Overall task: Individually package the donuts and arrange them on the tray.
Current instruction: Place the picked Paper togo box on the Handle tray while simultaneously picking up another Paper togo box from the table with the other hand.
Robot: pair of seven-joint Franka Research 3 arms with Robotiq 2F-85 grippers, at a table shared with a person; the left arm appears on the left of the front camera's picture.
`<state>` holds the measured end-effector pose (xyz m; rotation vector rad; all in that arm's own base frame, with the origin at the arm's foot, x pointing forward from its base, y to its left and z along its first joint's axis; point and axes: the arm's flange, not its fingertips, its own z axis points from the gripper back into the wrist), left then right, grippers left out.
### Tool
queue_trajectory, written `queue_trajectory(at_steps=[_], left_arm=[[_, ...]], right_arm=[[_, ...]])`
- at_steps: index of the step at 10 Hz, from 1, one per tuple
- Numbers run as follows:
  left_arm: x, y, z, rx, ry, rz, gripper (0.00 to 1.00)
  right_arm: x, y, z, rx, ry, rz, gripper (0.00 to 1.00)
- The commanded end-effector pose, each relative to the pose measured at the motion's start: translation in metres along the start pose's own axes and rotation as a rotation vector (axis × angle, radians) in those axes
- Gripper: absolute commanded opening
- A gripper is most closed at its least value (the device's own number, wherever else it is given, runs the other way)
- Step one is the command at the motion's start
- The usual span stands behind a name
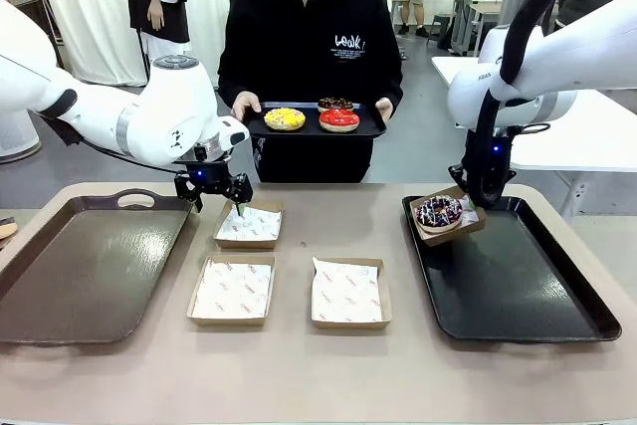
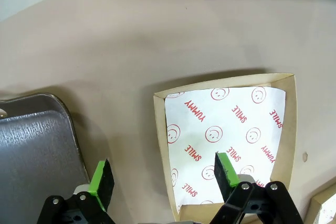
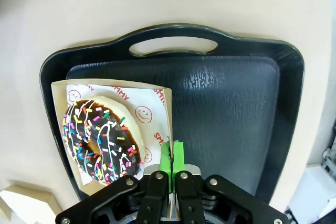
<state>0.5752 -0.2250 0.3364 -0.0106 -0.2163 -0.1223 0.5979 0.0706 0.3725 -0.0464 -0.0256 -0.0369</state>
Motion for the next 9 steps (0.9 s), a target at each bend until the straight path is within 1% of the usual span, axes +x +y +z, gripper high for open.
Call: queue_trajectory(at_steps=[1,5,6,7,8,9], left_arm=[[-0.002,-0.005,-0.008,0.042,-0.024,0.033,1.00],[0.004,-0.004,-0.021,0.039,-0.013,0.079,1.00],[0.005,-0.003,-0.022,0.024,-0.028,0.093,0.76],[0.005,-0.004,-0.021,0.023,-0.017,0.093,0.40],[0.005,-0.005,-0.020,0.024,-0.018,0.095,0.16],[0.005,-0.005,-0.019,0.023,-0.021,0.096,0.00]], right_arm=[[0.003,0.001,-0.005,-0.007,-0.019,-0.031,0.01],[0.006,-0.001,-0.006,0.003,-0.023,-0.038,0.01],[0.006,-0.002,-0.007,0.004,-0.024,-0.029,0.01],[0.007,-0.003,-0.008,0.001,-0.017,-0.020,0.35],[0.007,-0.003,-0.009,-0.001,-0.014,-0.016,0.61],[0.007,-0.003,-0.009,-0.001,-0.014,-0.016,0.94]])
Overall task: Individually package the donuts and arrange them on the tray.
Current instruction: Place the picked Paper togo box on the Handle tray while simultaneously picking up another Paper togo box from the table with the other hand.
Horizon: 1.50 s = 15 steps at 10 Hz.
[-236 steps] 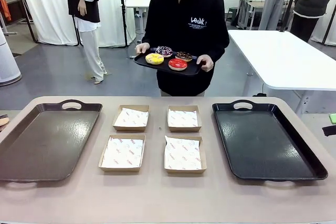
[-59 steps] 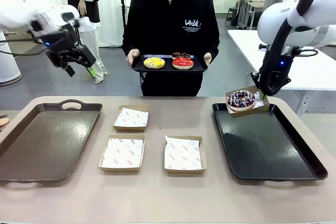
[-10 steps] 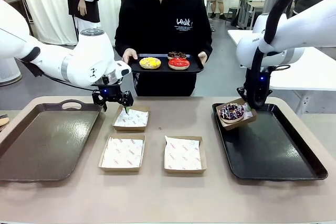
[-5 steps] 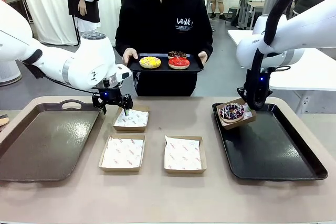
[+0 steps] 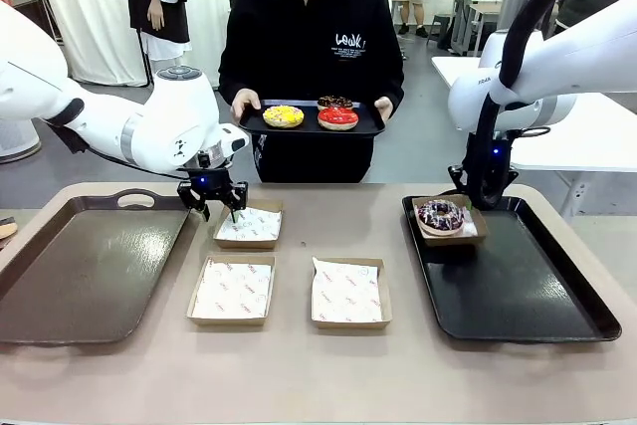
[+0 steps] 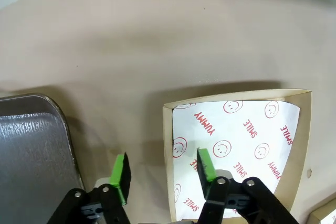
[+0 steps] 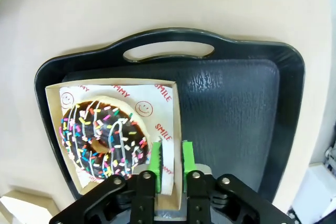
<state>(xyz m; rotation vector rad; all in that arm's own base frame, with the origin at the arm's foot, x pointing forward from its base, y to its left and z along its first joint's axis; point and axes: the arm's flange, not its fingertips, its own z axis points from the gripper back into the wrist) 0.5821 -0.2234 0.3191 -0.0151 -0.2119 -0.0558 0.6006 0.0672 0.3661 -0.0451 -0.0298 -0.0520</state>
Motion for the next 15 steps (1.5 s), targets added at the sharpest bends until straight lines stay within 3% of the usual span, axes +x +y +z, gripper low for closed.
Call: queue_trajectory(at_steps=[1,2,3,4,7,8,10,12,15], left_arm=[[0.002,-0.008,-0.001,0.022,-0.024,0.028,0.00],[0.002,-0.008,-0.001,0.022,-0.022,0.030,0.00],[0.002,-0.008,0.000,0.020,-0.019,0.030,0.07],[0.002,-0.008,0.000,0.021,-0.017,0.032,0.00],[0.001,-0.007,0.003,0.026,-0.022,0.038,0.00],[0.001,-0.007,0.004,0.026,-0.020,0.037,0.00],[0.000,-0.006,0.009,0.031,-0.013,0.031,0.00],[-0.001,-0.001,0.027,-0.009,-0.020,0.035,0.00],[-0.001,0.001,0.067,-0.046,-0.019,0.046,0.00]], right_arm=[[0.004,0.000,-0.002,-0.002,-0.009,-0.001,1.00],[0.004,0.000,-0.002,-0.002,-0.008,-0.001,1.00],[0.004,0.000,-0.003,0.001,-0.005,-0.002,1.00],[0.004,0.000,-0.003,0.003,-0.002,-0.005,0.96],[0.000,-0.003,-0.001,0.013,0.018,0.014,1.00],[-0.002,-0.006,0.002,0.024,0.016,0.014,0.94],[-0.012,-0.019,0.012,0.073,0.008,0.026,1.00],[-0.028,-0.069,0.029,0.291,0.063,0.087,1.00],[-0.068,-0.169,0.052,0.670,0.049,0.090,1.00]])
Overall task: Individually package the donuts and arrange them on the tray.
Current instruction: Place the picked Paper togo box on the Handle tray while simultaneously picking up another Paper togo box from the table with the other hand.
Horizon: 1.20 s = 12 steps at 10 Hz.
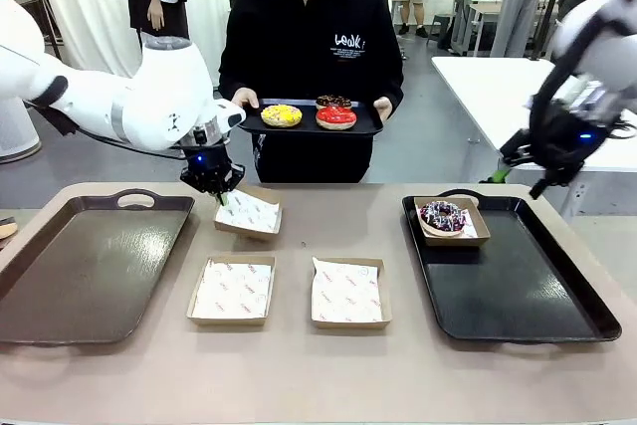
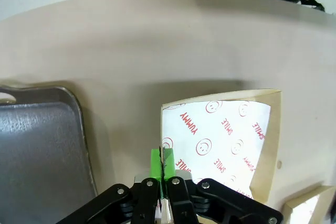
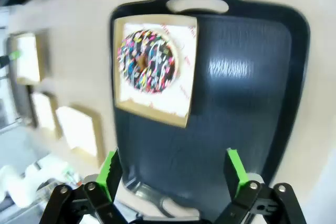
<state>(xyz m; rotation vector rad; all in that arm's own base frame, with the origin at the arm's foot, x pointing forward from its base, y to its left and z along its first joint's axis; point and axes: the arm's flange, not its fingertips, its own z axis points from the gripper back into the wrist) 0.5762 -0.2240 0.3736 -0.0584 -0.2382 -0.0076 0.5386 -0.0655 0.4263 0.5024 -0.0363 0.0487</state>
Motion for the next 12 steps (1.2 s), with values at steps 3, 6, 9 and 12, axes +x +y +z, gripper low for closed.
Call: queue_trajectory(at_steps=[3,6,9,12], left_arm=[[-0.002,-0.001,0.061,0.019,-0.059,-0.008,0.00],[0.005,-0.003,0.090,0.012,-0.084,0.016,0.00],[0.004,-0.002,0.088,-0.007,-0.086,-0.007,0.00],[0.004,-0.002,0.088,-0.007,-0.086,-0.007,0.00]], right_arm=[[-0.057,-0.094,0.048,0.364,0.001,-0.006,1.00],[-0.073,-0.148,0.060,0.545,-0.110,-0.002,1.00],[-0.077,-0.173,0.058,0.648,-0.217,-0.027,1.00],[-0.093,-0.187,0.062,0.696,-0.242,-0.045,1.00]])
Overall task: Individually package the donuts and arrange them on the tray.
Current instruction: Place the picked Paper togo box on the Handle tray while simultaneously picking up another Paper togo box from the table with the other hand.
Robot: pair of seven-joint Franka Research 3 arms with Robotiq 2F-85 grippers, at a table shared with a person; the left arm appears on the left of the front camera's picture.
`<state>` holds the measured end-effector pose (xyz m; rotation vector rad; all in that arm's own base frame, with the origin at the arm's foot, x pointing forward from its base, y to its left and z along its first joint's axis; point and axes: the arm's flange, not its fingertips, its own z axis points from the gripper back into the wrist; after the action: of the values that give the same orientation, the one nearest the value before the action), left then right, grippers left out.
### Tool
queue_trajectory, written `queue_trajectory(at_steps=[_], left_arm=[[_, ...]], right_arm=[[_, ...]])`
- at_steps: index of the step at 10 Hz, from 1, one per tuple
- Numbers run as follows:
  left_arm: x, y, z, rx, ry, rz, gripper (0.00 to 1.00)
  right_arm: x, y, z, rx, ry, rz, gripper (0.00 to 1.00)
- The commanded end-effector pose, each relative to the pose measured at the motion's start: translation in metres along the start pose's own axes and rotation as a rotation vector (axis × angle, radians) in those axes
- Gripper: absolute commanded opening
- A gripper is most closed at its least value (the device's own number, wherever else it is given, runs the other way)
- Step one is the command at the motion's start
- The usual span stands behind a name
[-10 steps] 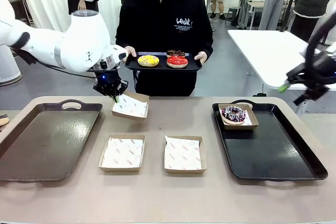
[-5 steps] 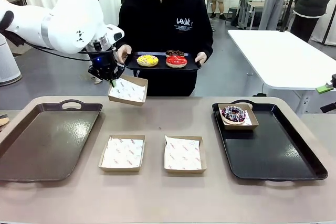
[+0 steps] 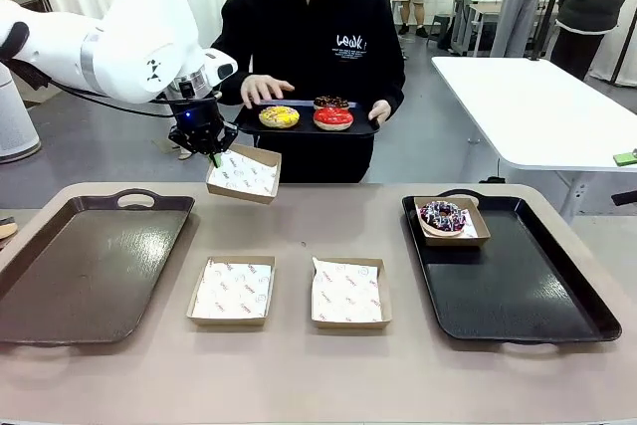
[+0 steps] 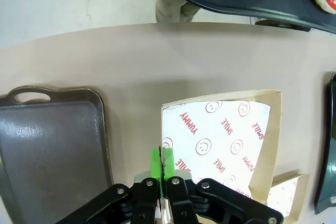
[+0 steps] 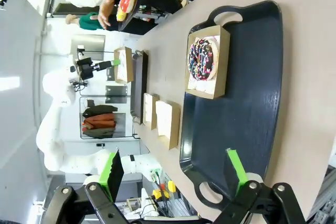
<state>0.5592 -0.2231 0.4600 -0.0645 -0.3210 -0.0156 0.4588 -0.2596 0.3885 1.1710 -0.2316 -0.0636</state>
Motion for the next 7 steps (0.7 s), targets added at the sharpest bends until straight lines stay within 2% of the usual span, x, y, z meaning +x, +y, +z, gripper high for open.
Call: queue_trajectory(at_steps=[1,7], left_arm=[[0.0004,0.0018,0.0000,0.000,-0.004,0.002,0.00],[0.0004,0.0018,0.0000,0.000,-0.004,0.002,0.00]], right_arm=[[-0.0081,-0.0035,0.0029,0.020,-0.007,0.003,1.00],[-0.0032,-0.0017,0.0043,0.006,-0.005,-0.006,1.00]])
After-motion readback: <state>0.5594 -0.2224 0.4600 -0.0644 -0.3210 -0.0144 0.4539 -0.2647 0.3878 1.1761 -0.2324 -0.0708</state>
